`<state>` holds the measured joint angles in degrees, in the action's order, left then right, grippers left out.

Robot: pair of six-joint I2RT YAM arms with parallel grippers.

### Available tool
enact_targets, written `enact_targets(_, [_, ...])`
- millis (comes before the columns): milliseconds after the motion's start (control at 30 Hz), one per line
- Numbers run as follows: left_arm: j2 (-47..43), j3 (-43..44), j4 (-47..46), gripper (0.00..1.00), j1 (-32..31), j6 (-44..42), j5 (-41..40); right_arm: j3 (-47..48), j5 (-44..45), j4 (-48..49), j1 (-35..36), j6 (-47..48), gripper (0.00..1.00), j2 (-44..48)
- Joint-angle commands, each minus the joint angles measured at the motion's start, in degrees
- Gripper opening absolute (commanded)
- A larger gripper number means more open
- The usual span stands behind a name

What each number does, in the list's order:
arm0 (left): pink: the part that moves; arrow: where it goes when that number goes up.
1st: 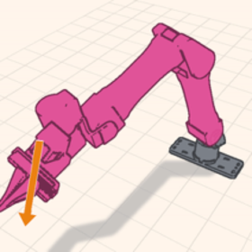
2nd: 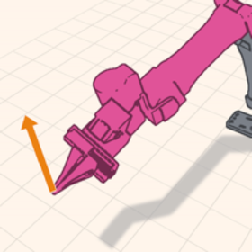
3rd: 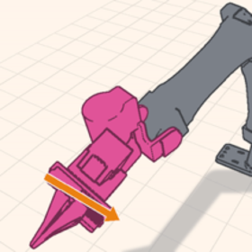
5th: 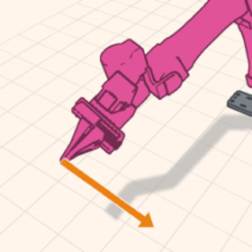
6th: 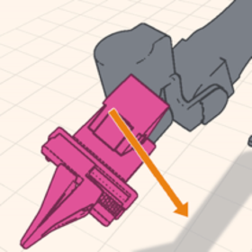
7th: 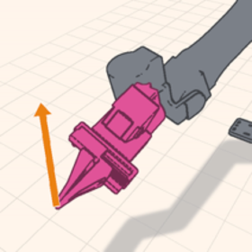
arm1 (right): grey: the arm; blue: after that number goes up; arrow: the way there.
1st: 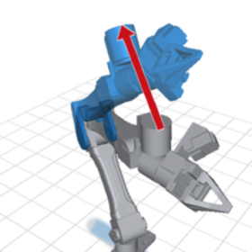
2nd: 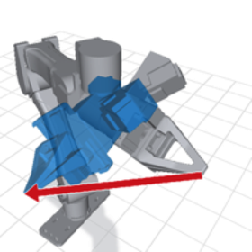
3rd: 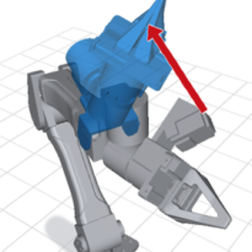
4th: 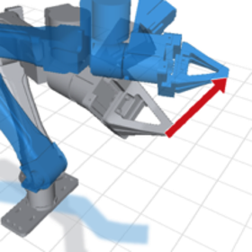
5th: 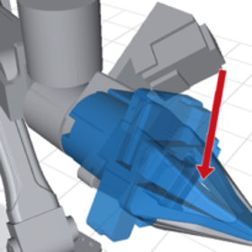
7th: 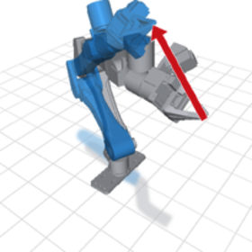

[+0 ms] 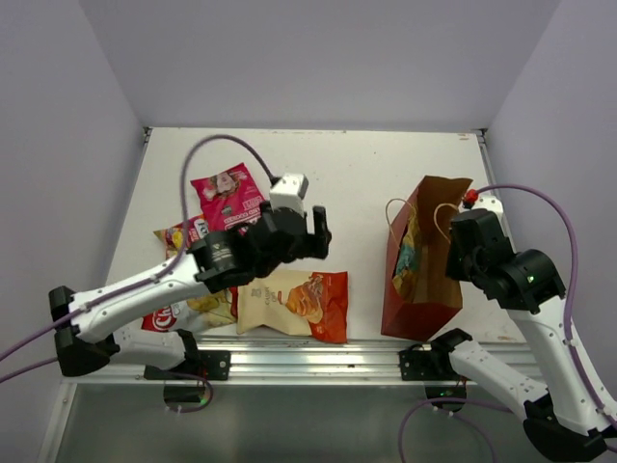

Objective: Place the snacks into the paper bag

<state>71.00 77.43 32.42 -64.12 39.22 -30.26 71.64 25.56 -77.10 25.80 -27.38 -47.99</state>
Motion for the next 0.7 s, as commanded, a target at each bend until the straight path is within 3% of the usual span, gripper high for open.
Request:
enact_targets(0, [3.71,-15.32,20.13,0.88,-0.39,17.18,-0.26,-0.18,-2.27,-3.23,-0.14,1.36,0.0,-0.44])
enact_targets(33, [2.83,-17.55,21.18,0.99,-0.39,18.51,1.42,-0.09,-2.44,-3.23,-0.23,1.45,0.0,-0.44])
enact_targets(333, [-4.03,-31.7,25.06,1.0,-0.66,30.29,4.94,-1.85,-4.64,-3.32,-0.23,1.19,0.0,0.53])
enact_targets(467, [-4.21,-37.59,18.13,1.0,-0.66,29.6,8.54,-1.85,-5.0,-3.49,-0.23,1.27,0.0,1.05])
enact_targets(667, [1.41,-39.81,11.79,0.99,-0.66,25.65,9.34,-1.24,-5.7,-3.67,-0.23,1.62,0.0,1.58])
